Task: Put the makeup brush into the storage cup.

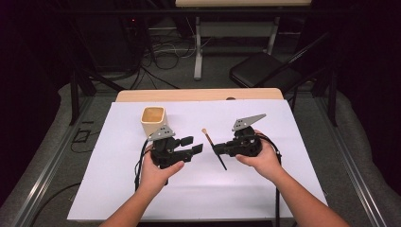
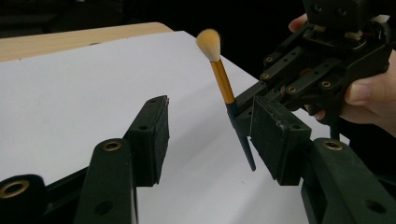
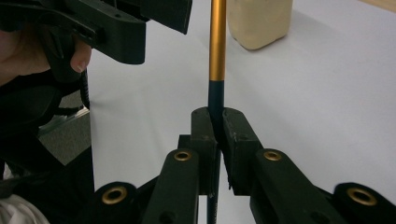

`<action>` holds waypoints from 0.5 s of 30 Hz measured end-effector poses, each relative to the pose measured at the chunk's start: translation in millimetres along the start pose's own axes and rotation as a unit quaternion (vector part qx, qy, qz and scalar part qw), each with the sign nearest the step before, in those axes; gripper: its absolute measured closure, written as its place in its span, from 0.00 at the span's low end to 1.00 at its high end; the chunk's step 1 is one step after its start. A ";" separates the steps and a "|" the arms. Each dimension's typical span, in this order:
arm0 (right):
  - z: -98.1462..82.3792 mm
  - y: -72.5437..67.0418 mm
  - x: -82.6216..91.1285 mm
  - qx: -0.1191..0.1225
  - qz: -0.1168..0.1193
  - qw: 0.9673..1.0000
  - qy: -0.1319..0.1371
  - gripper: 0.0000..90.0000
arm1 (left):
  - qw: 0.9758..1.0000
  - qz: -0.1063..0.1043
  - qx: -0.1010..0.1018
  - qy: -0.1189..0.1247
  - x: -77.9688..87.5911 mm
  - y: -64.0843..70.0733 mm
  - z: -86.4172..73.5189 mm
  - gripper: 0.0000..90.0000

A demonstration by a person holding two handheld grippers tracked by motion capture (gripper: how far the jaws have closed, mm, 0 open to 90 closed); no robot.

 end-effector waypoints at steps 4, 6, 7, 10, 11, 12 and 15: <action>-0.4 -0.9 -0.2 -0.010 -0.001 1.000 0.018 0.93 | 1.000 0.002 0.001 0.001 -1.4 -0.3 3.1 0.52; -1.6 -0.7 -0.1 -0.014 -0.002 1.000 0.023 0.93 | 1.000 0.002 0.003 -0.001 -2.4 -0.8 3.7 0.51; -1.9 -0.3 -0.1 -0.015 -0.002 1.000 0.026 0.93 | 1.000 0.002 0.006 -0.002 -2.8 -0.7 3.9 0.51; -0.7 -0.2 0.7 -0.022 -0.002 0.999 0.039 0.93 | 1.000 -0.001 0.010 -0.004 -4.6 -0.9 4.1 0.51; 0.1 -0.5 1.3 -0.023 -0.002 0.999 0.042 0.93 | 1.000 -0.001 0.011 -0.005 -5.2 -0.9 4.0 0.52; 0.7 -0.6 1.6 -0.023 -0.002 0.999 0.047 0.93 | 1.000 -0.001 0.012 -0.006 -5.6 -1.0 3.9 0.52; -0.1 -0.3 1.2 -0.025 -0.005 0.998 0.054 0.93 | 1.000 -0.002 0.021 -0.001 -6.8 -1.1 4.9 0.52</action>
Point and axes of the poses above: each handheld gripper's, and its own axes: x roughly backward along the jaws, z roughly out of its top, y roughly to its right, the point moved 8 cm from there along -x, roughly forward along the jaws, and after that the axes turned 5 degrees about y, right-handed, at the moved point
